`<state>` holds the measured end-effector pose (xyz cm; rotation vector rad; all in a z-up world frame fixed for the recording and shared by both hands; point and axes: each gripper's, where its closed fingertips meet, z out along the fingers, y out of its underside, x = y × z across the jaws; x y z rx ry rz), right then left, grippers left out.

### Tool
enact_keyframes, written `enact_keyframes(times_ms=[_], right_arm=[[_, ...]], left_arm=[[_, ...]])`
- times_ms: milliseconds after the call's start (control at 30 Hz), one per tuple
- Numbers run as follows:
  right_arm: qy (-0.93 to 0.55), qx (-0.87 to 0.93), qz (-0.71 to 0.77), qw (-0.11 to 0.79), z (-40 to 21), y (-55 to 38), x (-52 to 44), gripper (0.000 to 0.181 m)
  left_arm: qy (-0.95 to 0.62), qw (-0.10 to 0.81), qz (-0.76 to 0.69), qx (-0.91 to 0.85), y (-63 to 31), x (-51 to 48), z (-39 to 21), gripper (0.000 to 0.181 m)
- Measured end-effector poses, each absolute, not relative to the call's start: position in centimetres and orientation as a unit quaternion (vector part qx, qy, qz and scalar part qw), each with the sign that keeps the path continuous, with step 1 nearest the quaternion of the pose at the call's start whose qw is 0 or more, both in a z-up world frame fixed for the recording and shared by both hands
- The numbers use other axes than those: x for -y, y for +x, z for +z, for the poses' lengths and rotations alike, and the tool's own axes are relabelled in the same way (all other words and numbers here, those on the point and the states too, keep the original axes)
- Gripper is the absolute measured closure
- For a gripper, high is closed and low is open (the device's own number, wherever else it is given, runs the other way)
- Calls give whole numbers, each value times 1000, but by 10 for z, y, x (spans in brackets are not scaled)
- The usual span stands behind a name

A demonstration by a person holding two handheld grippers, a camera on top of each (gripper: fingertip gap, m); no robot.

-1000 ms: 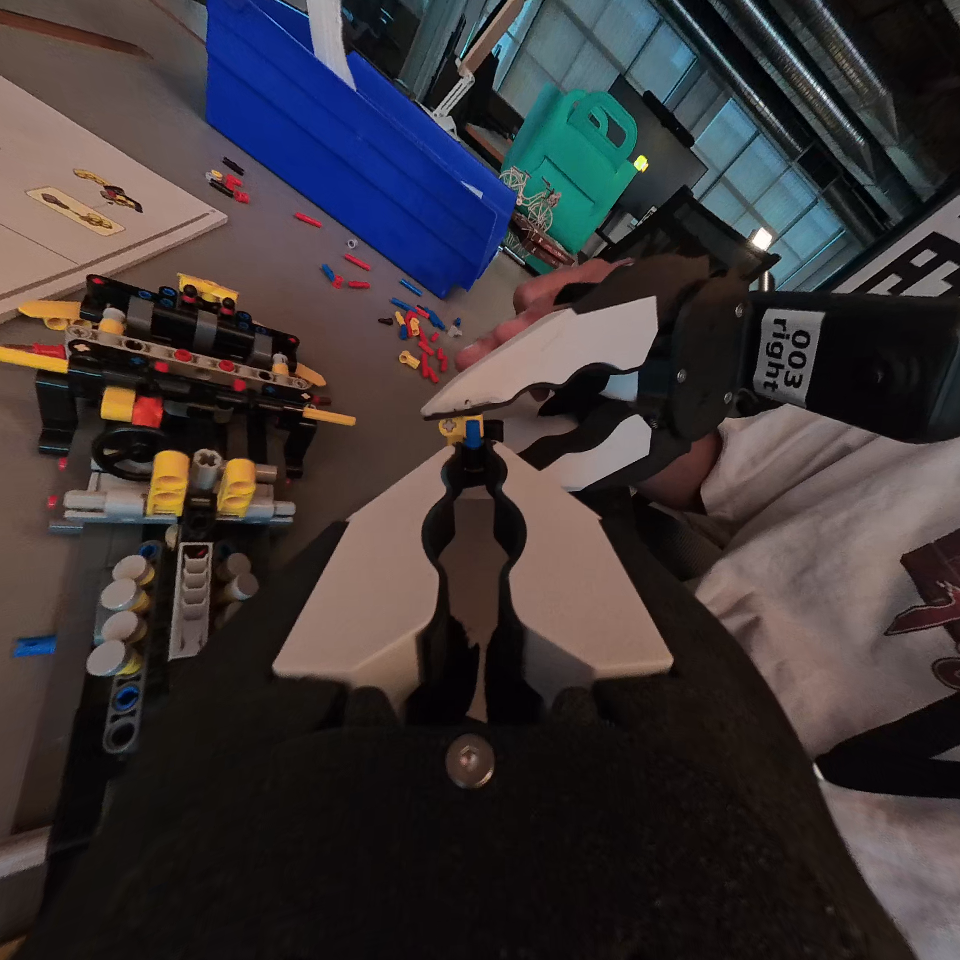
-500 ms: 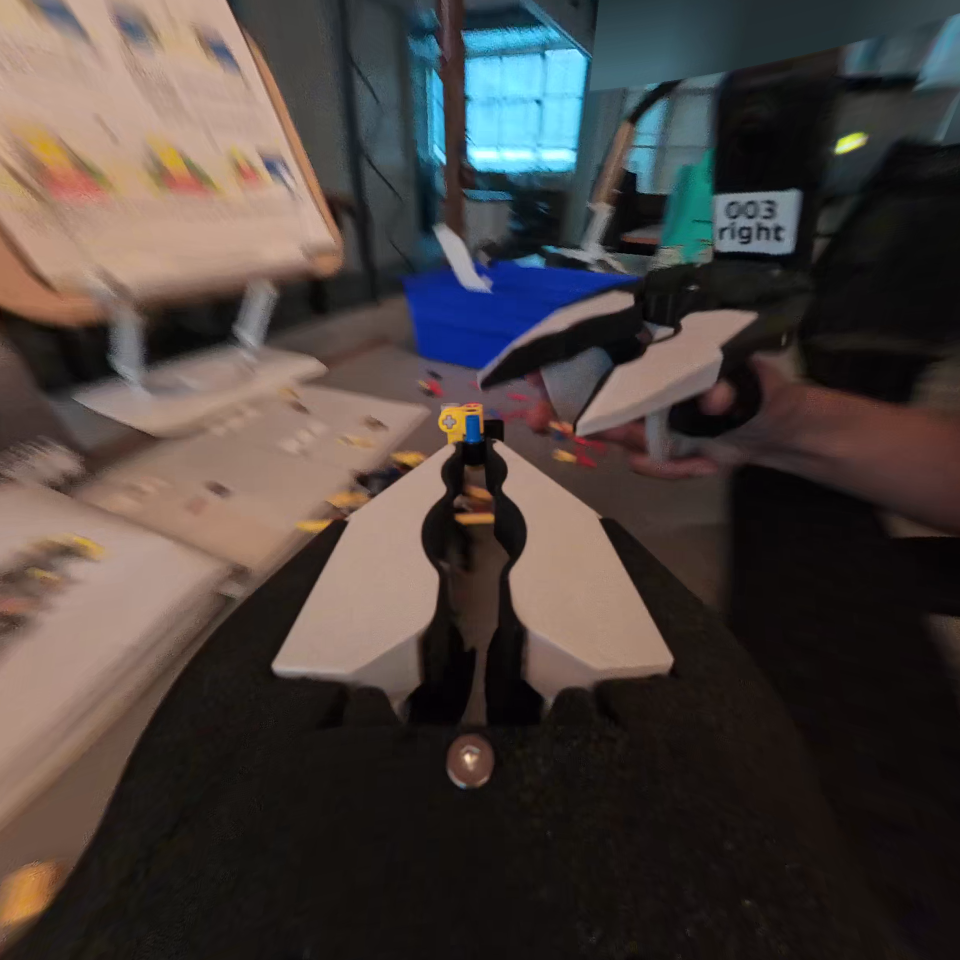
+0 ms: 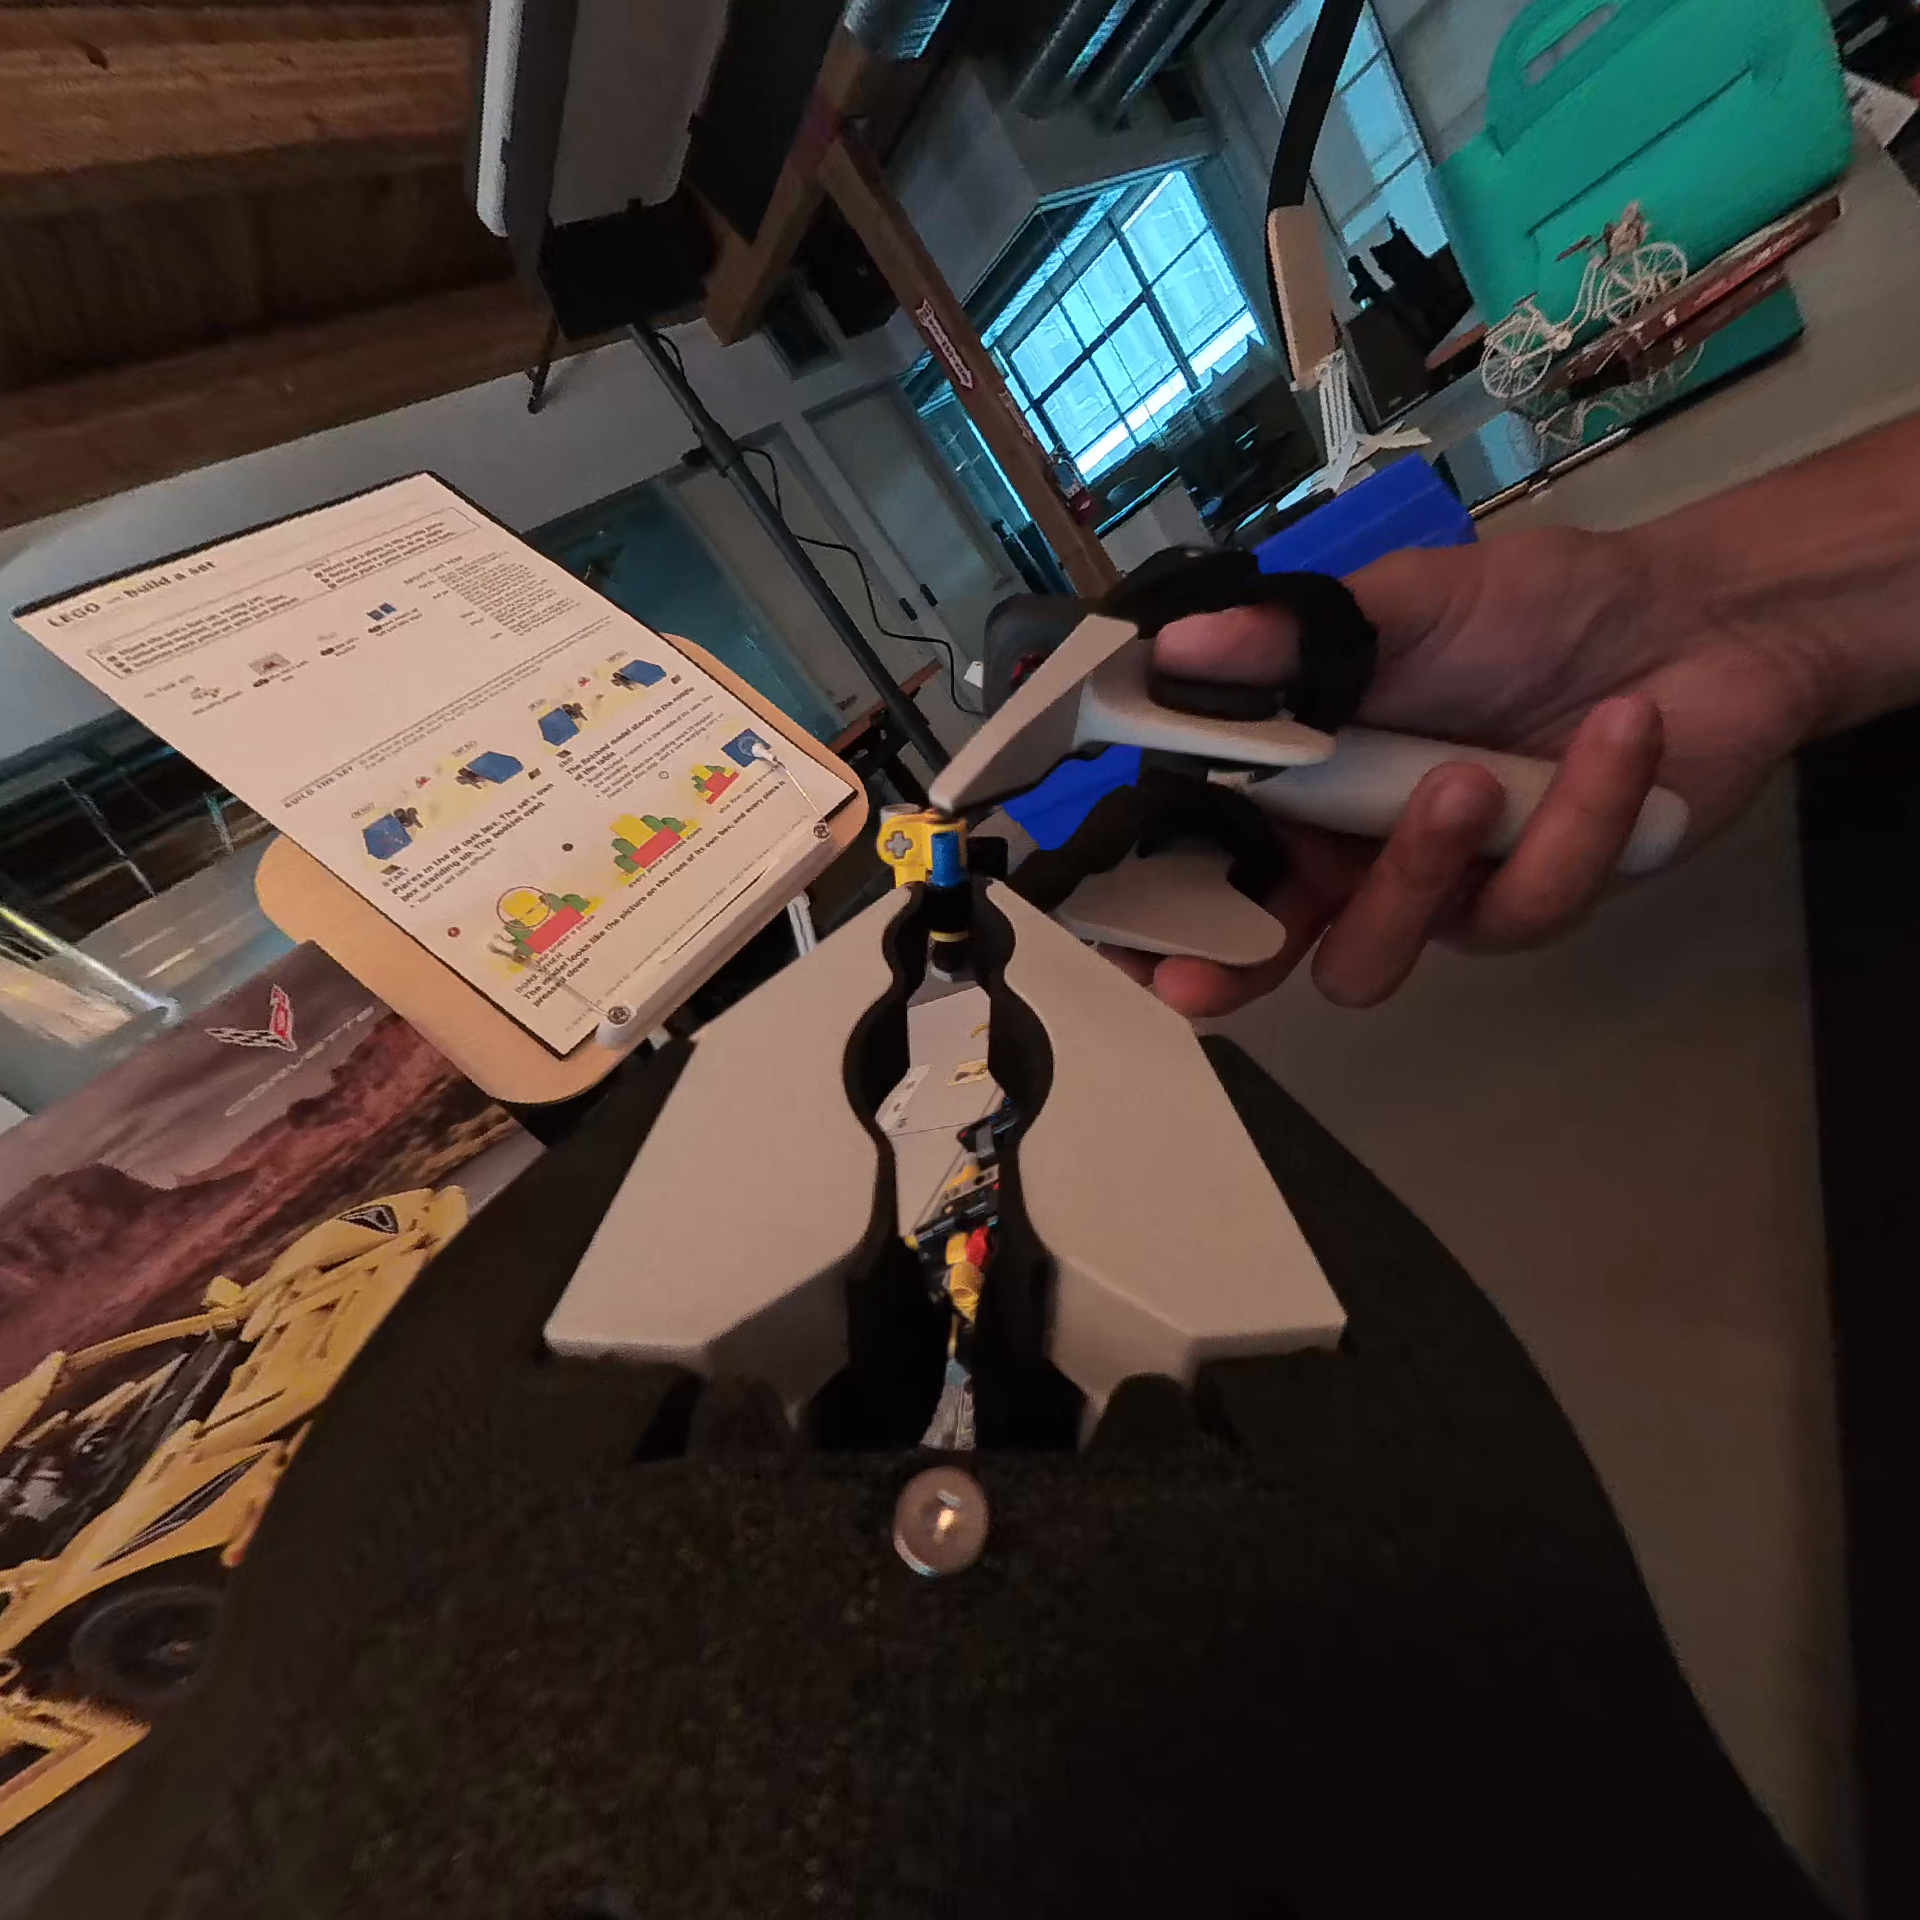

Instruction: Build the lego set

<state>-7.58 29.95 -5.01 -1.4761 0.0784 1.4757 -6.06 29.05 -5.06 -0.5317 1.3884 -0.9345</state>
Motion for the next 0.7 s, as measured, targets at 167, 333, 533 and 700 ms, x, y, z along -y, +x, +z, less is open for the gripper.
enact_keyframes(times_ms=[167, 333, 533, 700], right_arm=[[-601, -43, 635, 483, -53, -76, -299, 157], [-629, -23, 588, 508, -59, -76, -300, 159], [-643, -42, 572, 507, -64, -68, -305, 158], [-697, -61, 512, 499, -86, -49, -308, 157]], left_arm=[[-222, 648, -385, -618, -60, -291, -55, 173], [-236, 652, -357, -626, -58, -293, -58, 173], [-278, 620, -373, -632, -50, -297, -66, 173], [-332, 566, -359, -664, -45, -306, -91, 162]])
